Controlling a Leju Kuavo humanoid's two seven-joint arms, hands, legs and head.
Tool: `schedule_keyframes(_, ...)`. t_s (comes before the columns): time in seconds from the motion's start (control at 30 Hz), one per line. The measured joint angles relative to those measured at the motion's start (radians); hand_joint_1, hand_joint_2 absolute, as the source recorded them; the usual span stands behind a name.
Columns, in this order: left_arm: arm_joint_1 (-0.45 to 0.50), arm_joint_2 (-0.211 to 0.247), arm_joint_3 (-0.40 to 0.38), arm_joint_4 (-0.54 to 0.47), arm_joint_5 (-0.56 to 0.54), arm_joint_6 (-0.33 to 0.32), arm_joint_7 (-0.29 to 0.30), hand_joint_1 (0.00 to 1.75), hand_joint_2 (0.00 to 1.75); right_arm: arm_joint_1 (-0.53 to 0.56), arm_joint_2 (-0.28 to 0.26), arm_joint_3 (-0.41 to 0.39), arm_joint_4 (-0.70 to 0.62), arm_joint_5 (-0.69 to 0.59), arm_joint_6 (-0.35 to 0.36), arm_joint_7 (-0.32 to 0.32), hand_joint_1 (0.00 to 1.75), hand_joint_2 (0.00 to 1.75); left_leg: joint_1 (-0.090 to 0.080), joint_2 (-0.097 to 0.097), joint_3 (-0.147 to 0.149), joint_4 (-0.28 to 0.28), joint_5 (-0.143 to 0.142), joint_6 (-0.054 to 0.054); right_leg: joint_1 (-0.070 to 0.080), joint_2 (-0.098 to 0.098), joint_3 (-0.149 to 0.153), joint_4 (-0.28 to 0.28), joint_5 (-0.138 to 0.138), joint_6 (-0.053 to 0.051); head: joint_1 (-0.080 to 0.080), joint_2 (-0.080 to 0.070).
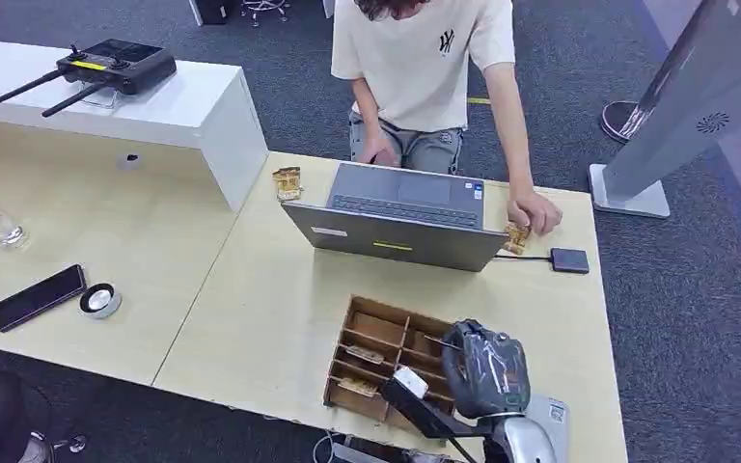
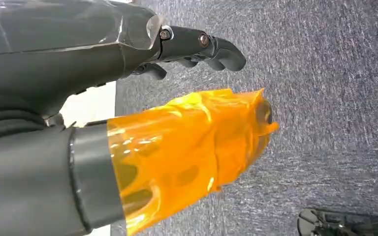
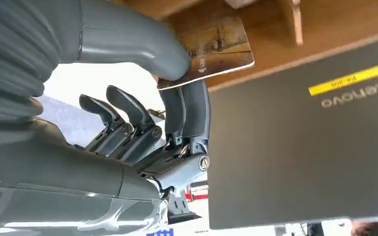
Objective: Pass the card to the sensor for recognition and then transmit it.
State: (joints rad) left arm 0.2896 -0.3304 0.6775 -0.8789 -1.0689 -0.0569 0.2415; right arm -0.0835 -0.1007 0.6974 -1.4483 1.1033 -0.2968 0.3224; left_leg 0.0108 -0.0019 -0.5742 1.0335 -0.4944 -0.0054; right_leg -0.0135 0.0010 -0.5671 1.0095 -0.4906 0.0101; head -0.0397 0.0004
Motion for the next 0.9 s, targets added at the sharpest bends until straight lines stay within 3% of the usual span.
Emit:
schedule_keyframes(0.2, 0.0, 0.0, -0.016, 0.0, 0.055, 0.009, 0.021, 0.0, 0.0, 0.028, 0.0, -0.031, -0.097, -0.053, -0.027, -0.031, 1.75, 1.75, 0.0, 0.0, 0.0, 0.0, 0.0, 0.0, 0.0, 0.0, 0.0, 0.0, 0.0, 0.0, 0.0, 0.0)
schedule_keyframes(0.27, 0.029, 0.0, -0.041, -0.035, 0.142, -0.018, 0.094, 0.0, 0.0, 0.04, 0.0, -0.042, -0.142, -0.073, -0.032, -0.042, 1.75, 1.75, 0.0, 0.001, 0.0, 0.0, 0.0, 0.0, 0.0, 0.001, 0.0, 0.0, 0.0, 0.0, 0.0, 0.0)
schedule_keyframes(0.33, 0.1, -0.011, -0.122, -0.149, 0.249, -0.038, 0.182, 0.0, 0.0, 0.055, -0.003, -0.055, -0.196, -0.09, -0.039, -0.043, 1.75, 1.75, 0.0, 0.002, 0.001, 0.0, -0.001, -0.001, 0.0, 0.003, -0.001, 0.0, 0.0, 0.0, 0.0, 0.0)
schedule_keyframes(0.4, 0.098, -0.009, -0.159, -0.15, 0.246, -0.001, 0.163, 0.0, 0.0, 0.063, -0.005, -0.069, -0.232, -0.106, -0.041, -0.045, 1.73, 1.75, -0.001, -0.001, -0.001, 0.0, 0.0, 0.0, -0.001, -0.001, -0.001, 0.0, 0.0, 0.0, 0.0, 0.0)
schedule_keyframes(0.53, 0.062, -0.006, -0.163, -0.101, 0.212, 0.054, 0.093, 0.0, 0.0, 0.074, -0.005, -0.089, -0.287, -0.15, -0.066, -0.071, 1.75, 1.75, 0.0, 0.0, 0.0, 0.0, -0.001, 0.0, 0.0, 0.001, 0.001, 0.0, 0.0, 0.0, 0.0, 0.0)
schedule_keyframes(0.9, 0.056, -0.01, -0.142, -0.076, 0.164, 0.042, 0.063, 0.0, 0.0, 0.098, -0.007, -0.129, -0.399, -0.23, -0.105, -0.116, 1.75, 1.75, 0.0, 0.001, 0.001, 0.0, 0.0, 0.0, 0.0, 0.002, 0.001, 0.0, 0.0, 0.0, 0.0, 0.0)
